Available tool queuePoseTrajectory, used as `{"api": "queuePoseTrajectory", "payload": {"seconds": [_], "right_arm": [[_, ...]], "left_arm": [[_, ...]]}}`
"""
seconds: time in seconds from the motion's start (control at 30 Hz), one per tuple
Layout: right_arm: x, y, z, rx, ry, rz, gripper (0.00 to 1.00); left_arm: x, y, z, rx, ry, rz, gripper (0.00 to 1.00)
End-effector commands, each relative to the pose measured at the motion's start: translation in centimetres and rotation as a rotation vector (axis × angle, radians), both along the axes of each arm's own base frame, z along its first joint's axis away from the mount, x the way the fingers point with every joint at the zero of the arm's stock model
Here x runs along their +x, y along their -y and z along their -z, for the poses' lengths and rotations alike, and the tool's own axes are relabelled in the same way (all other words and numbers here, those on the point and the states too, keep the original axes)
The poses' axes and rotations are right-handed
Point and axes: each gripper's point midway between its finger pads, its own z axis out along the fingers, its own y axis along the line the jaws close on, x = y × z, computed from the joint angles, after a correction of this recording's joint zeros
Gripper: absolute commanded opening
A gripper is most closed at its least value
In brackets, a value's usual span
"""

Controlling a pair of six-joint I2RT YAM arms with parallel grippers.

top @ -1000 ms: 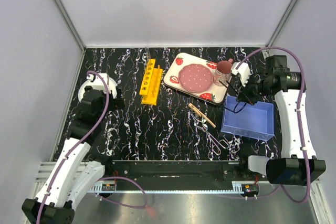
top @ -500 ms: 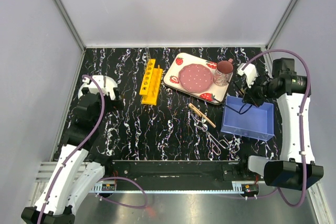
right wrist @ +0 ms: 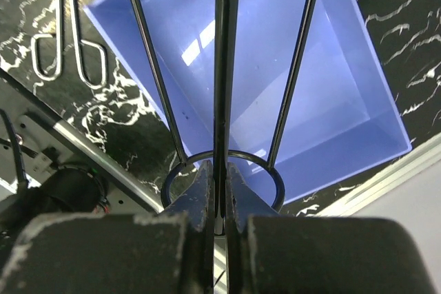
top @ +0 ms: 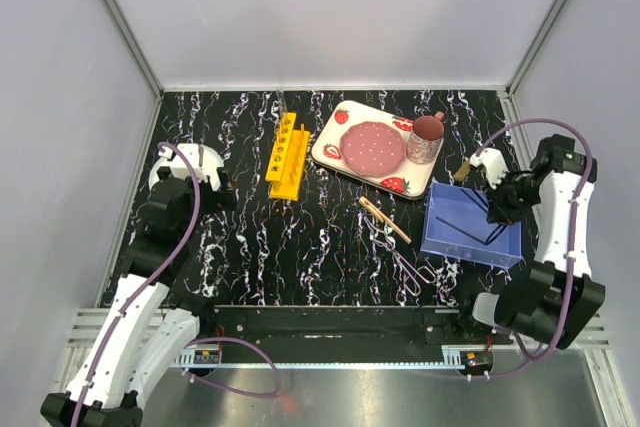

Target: Organize the chemistry lab equipment

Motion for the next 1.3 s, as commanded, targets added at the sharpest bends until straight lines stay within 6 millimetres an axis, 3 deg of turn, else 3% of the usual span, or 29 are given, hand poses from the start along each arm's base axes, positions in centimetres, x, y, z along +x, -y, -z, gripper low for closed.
{"api": "queuePoseTrajectory", "payload": {"seconds": [0.0,0.37,0.53,0.63,0.77,0.83,0.97,1.03,1.13,1.17,1.27], "right_arm": [[0.5,2.5,0.8,-0.042,0.008,-0.040,0.02],[1.3,3.5,3.8,0.000,-0.096,-0.029,0.19],[1.7,3.8,3.3,-0.001,-0.096,-0.008,0.33],[2.1,3.2,1.6,0.023,-0.056,-0.002,0.40],[2.9,0.4,-2.2,0.151,0.055,-0.021,0.53],[3.0,-1.1,-4.0,0.216,0.095,-0.038,0.64],[3.4,-6.1,-6.9,0.435,0.160,-0.096,0.83],[3.4,-9.1,-7.3,0.497,0.135,-0.146,0.90],[3.5,-12.8,-6.9,0.593,0.067,-0.171,0.91],[2.9,-14.9,-6.5,0.625,0.025,-0.219,0.91],[3.1,-17.8,-4.6,0.601,-0.044,-0.241,0.91]], "left_arm": [[0.4,0.6,-0.9,-0.027,0.038,0.024,0.99],[0.4,0.7,-0.9,-0.027,0.036,0.029,0.99],[0.4,0.6,-0.7,-0.024,0.031,0.024,0.99],[0.4,0.6,-0.6,-0.023,0.027,0.023,0.99],[0.6,0.6,-0.5,-0.017,0.021,0.019,0.99],[0.6,0.4,-0.5,-0.014,0.020,0.014,0.99],[0.7,0.4,-0.3,-0.009,0.015,0.010,0.99],[0.8,0.3,-0.2,-0.005,0.012,0.004,0.99],[0.8,0.2,0.1,0.001,0.004,-0.002,0.99],[0.9,0.1,0.1,0.003,0.003,-0.007,0.99],[0.9,0.1,0.1,0.005,0.002,-0.006,0.99]]}}
